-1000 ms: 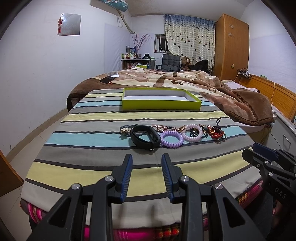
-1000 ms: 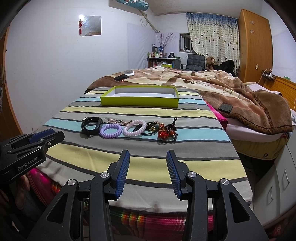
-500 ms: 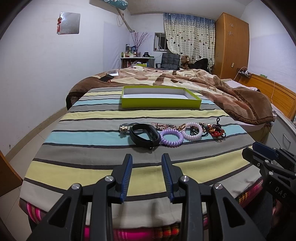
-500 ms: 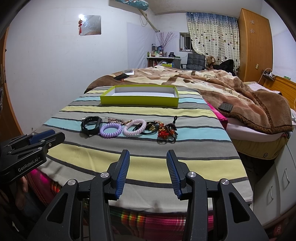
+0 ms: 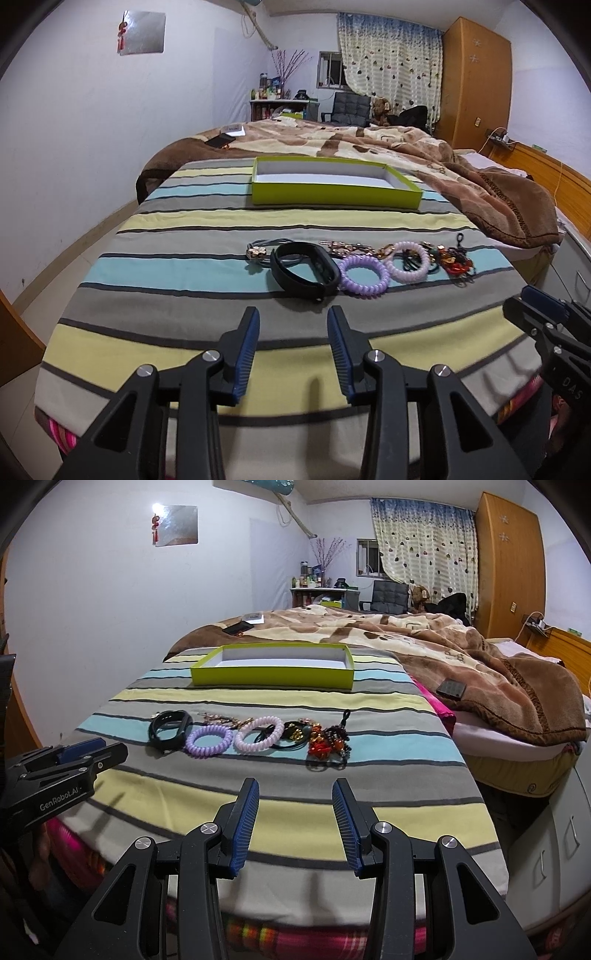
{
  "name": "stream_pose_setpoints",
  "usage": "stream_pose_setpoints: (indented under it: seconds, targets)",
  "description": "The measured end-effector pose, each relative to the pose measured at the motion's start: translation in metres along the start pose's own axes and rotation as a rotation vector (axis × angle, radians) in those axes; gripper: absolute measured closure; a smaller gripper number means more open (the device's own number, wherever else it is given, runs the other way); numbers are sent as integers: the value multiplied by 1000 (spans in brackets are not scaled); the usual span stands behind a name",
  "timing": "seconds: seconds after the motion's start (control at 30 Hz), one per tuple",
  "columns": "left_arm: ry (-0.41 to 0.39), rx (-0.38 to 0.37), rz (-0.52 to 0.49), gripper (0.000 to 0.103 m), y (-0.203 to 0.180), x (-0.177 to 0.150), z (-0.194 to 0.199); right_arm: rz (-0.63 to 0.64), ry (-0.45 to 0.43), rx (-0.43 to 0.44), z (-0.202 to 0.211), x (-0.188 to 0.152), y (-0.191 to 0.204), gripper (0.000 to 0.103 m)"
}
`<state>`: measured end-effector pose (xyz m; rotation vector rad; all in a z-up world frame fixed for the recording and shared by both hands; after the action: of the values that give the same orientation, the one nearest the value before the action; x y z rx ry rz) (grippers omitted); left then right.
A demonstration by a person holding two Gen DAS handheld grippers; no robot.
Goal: Organize jewelry
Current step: 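Grasp the black band bracelet with the left tool while the right tool grasps the red beaded charm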
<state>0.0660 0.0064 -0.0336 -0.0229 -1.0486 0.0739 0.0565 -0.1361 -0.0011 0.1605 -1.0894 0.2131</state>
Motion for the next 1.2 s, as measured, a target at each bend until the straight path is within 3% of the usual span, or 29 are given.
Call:
stream_pose_setpoints:
  seconds: [0.37, 0.83, 1.07, 1.2]
  targets:
    - [87, -8, 51, 63, 11, 15, -42, -53, 60, -16, -42, 18, -27, 61]
    - [164, -7, 83, 63, 15, 20, -75, -164, 204, 25, -96, 18, -49, 61]
    - [177, -2, 80, 65, 16, 19, -81, -204, 226, 49, -103, 21, -53, 90]
    - [178, 7, 64, 74, 16, 19, -80, -221, 223, 56, -101, 20, -57, 95]
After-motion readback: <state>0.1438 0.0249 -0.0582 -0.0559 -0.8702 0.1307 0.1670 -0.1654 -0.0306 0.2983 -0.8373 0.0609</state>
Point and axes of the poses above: each gripper's, at about its wrist camera, not at the fingertips, and z roughly against the way its jaws point, y to its left, x to its top, the point moved 4 cm from there along -z, roughly the way its jaws point, and after that the axes turned 9 degrees about -y, right-handed, at the moved point
